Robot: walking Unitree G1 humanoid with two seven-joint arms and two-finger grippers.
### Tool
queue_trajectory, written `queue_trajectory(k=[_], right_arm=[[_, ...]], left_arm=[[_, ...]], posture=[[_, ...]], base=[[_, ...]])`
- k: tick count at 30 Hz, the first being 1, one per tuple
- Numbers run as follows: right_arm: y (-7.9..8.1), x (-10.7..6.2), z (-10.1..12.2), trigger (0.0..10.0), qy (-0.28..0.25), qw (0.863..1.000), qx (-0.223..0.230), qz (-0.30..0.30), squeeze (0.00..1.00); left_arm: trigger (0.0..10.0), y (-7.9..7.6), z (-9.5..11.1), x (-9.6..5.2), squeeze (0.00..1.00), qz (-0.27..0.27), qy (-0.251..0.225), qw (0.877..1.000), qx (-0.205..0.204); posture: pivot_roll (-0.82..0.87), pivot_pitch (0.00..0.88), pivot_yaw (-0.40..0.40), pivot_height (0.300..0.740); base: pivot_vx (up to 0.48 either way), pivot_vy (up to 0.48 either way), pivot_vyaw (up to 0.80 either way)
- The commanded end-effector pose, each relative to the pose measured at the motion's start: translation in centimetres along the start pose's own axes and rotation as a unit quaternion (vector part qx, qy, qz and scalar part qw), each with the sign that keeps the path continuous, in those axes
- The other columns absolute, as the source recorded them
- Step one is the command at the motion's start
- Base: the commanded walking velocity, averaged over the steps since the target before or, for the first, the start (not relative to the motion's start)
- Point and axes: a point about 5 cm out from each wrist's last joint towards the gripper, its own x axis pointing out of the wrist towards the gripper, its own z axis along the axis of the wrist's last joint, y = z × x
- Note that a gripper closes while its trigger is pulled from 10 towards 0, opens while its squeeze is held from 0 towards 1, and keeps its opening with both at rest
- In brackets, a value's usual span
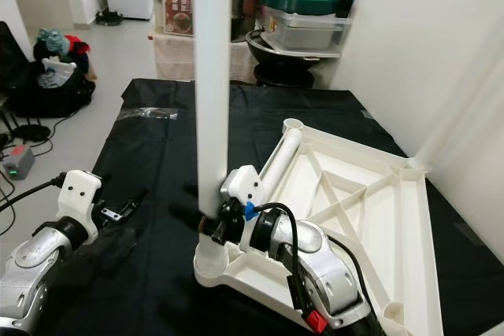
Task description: Building children table
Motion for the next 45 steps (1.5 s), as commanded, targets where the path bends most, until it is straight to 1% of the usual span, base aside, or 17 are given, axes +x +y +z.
queue_trajectory(k=[1,4,7,11,13,15,17,20,21,25,26,27,28,31,33,34,45], right_arm=[[-2.6,-1.7,-0.7,10.0,0.036,0.99,-0.03,-0.134,0.0],[-3.6,-2.3,-1.3,10.0,0.066,0.977,-0.044,-0.2,0.0],[-6.5,-5.5,-3.8,10.0,0.155,0.904,-0.01,-0.399,0.0],[-7.1,-6.3,-4.5,10.0,0.172,0.882,0.001,-0.439,0.0],[-8.0,-8.1,-5.3,10.0,0.186,0.829,0.023,-0.527,0.0],[-8.0,-8.1,-5.3,10.0,0.186,0.829,0.023,-0.527,0.0],[-8.5,-9.6,-5.7,10.0,0.203,0.774,0.023,-0.599,0.0],[-8.6,-10.1,-5.8,10.0,0.212,0.754,0.022,-0.621,0.0],[-8.4,-10.9,-6.3,10.0,0.23,0.713,0.034,-0.662,0.0],[-8.3,-11.1,-6.4,10.0,0.235,0.701,0.038,-0.672,0.0],[-8.2,-11.8,-6.9,10.0,0.257,0.669,0.05,-0.696,0.0],[-8.2,-11.8,-6.9,10.0,0.257,0.669,0.05,-0.696,0.0],[-7.9,-13.4,-7.6,10.0,0.277,0.6,0.082,-0.746,0.0],[-7.8,-14.0,-7.8,10.0,0.272,0.564,0.111,-0.772,0.0],[-7.8,-14.1,-7.8,8.7,0.257,0.555,0.129,-0.781,0.0],[-7.7,-14.2,-7.9,10.0,0.255,0.546,0.142,-0.785,0.0],[-8.1,-14.9,-7.6,10.0,0.196,0.525,0.206,-0.802,0.0]], left_arm=[[10.0,-0.1,0.0,0.4,0.0,0.001,-0.002,1.0,-0.006],[10.0,0.0,0.0,0.5,0.0,0.001,-0.002,1.0,-0.005],[10.0,0.1,0.1,0.8,0.0,0.003,-0.004,1.0,-0.005],[10.0,0.1,0.1,0.8,0.0,0.003,-0.004,1.0,-0.005],[10.0,0.1,0.1,0.9,0.0,0.004,-0.004,1.0,-0.005],[10.0,0.1,0.1,0.9,0.0,0.004,-0.004,1.0,-0.005],[10.0,0.1,0.0,0.9,0.0,0.008,-0.003,1.0,-0.004],[10.0,0.2,0.0,0.9,0.0,0.009,-0.002,1.0,-0.003],[10.0,0.2,-0.1,0.9,0.0,0.009,-0.002,1.0,-0.004],[10.0,0.2,-0.1,0.9,0.0,0.009,-0.002,1.0,-0.004],[10.0,0.2,-0.2,1.0,0.0,0.009,-0.001,1.0,-0.004],[10.0,0.2,-0.2,1.0,0.0,0.009,-0.001,1.0,-0.004],[10.0,0.2,-0.2,1.0,0.0,0.007,0.0,1.0,-0.003],[10.0,0.2,-0.3,1.0,0.0,0.006,0.0,1.0,-0.003],[10.0,0.2,-0.3,1.0,0.0,0.006,0.0,1.0,-0.003],[10.0,0.2,-0.3,1.0,0.0,0.006,0.001,1.0,-0.003],[10.0,0.2,-0.4,1.0,0.0,0.005,0.003,1.0,-0.006]], posture=[[0.1,0.0,-0.108,0.74],[0.1,0.0,-0.107,0.74],[0.09,0.0,-0.103,0.74],[0.09,0.0,-0.103,0.74],[0.1,0.0,-0.106,0.74],[0.1,0.0,-0.106,0.74],[0.1,0.0,-0.105,0.74],[0.1,0.0,-0.105,0.74],[0.1,0.0,-0.103,0.74],[0.1,0.0,-0.103,0.74],[0.09,0.0,-0.102,0.74],[0.09,0.0,-0.102,0.74],[0.09,0.0,-0.097,0.74],[0.09,0.0,-0.096,0.74],[0.09,0.0,-0.093,0.74],[0.09,0.0,-0.094,0.74],[0.08,0.0,-0.087,0.74]], base=[[0.0,0.0,0.0],[0.0,0.0,0.0],[0.0,0.0,0.0],[0.0,0.0,0.0],[0.0,0.0,0.0],[0.0,0.0,0.0],[0.0,0.0,0.0],[0.0,0.0,0.0],[0.0,0.0,0.0],[0.0,0.0,0.0],[0.0,0.0,0.0],[0.0,0.0,0.0],[0.0,0.0,0.0],[0.0,0.0,0.0],[0.0,0.0,0.0],[0.0,0.0,0.0],[0.0,0.0,0.0]])
